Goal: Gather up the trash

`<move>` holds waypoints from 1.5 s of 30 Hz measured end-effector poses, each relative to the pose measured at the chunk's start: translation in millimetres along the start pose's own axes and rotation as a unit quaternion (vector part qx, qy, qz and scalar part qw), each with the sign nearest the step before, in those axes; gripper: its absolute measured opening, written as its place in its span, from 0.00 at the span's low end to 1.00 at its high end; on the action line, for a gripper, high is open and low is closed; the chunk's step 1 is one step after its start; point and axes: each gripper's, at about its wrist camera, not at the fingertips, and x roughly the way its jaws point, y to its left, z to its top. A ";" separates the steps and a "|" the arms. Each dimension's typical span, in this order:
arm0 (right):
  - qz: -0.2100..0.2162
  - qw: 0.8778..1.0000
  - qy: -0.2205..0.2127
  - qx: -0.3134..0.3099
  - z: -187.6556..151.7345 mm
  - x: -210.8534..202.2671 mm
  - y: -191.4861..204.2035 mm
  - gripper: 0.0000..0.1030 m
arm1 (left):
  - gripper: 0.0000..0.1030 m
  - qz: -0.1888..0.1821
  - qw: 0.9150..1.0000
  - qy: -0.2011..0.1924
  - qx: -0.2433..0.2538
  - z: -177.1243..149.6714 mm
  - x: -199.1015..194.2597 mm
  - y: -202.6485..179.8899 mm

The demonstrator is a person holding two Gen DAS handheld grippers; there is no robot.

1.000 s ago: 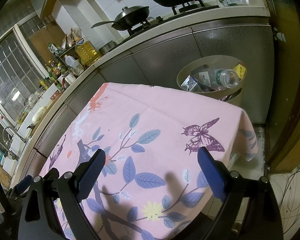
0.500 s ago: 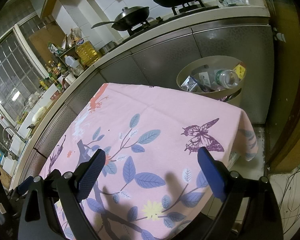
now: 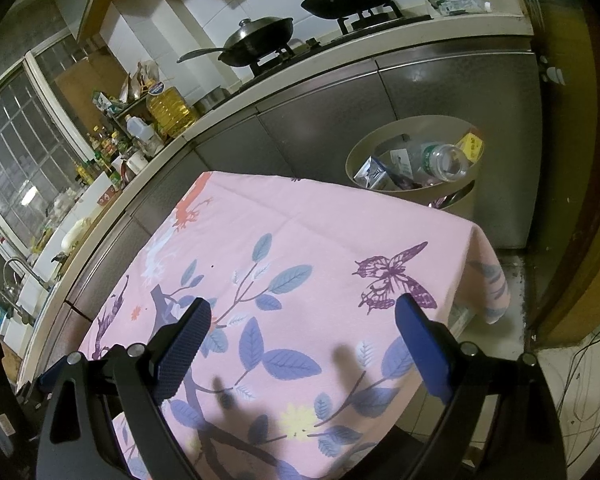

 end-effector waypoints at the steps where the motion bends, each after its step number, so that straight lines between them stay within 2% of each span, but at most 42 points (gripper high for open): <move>1: 0.000 1.000 0.001 0.000 -0.5 0.0 0.2 0.87 | 0.94 0.000 1.000 0.001 -0.002 -0.1 0.1 0.2; 45: 0.001 1.000 0.012 -0.005 -2.1 0.7 5.8 0.87 | 0.94 -0.023 1.000 0.015 -0.013 -0.5 2.7 4.8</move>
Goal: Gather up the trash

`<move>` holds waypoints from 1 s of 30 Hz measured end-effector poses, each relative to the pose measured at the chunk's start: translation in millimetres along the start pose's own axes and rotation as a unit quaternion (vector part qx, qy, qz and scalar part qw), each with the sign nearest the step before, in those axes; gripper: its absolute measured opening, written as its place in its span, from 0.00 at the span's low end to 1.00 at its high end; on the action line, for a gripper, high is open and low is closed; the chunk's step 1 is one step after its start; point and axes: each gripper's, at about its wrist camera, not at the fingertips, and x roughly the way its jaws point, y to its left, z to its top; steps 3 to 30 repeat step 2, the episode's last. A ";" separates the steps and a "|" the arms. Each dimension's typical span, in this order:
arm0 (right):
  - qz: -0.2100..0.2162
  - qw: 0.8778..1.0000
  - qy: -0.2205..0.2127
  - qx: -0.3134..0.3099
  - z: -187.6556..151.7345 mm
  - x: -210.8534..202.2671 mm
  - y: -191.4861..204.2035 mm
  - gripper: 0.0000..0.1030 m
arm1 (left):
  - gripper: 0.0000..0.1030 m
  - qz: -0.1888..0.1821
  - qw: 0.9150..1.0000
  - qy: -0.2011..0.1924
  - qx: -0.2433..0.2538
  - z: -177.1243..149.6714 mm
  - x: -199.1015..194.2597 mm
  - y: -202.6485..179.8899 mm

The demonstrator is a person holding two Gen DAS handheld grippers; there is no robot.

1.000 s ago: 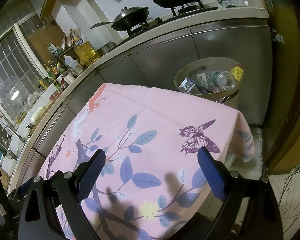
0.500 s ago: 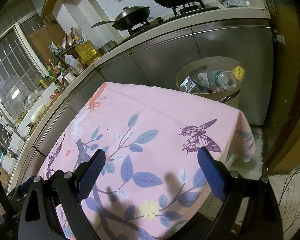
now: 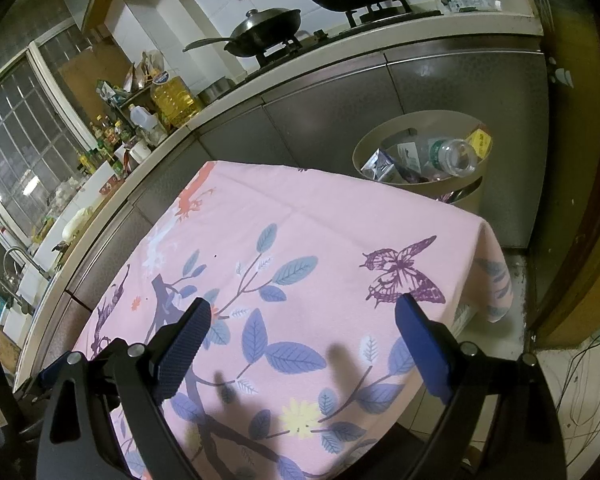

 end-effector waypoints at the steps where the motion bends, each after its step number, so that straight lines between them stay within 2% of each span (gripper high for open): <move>1: 0.000 1.000 0.001 -0.001 -1.3 0.2 0.4 0.87 | 0.94 0.000 1.000 0.000 0.000 0.1 0.1 0.2; 30: 0.000 1.000 0.001 -0.001 -3.4 -0.8 1.1 0.87 | 0.94 0.000 1.000 0.000 0.000 -0.1 0.1 0.0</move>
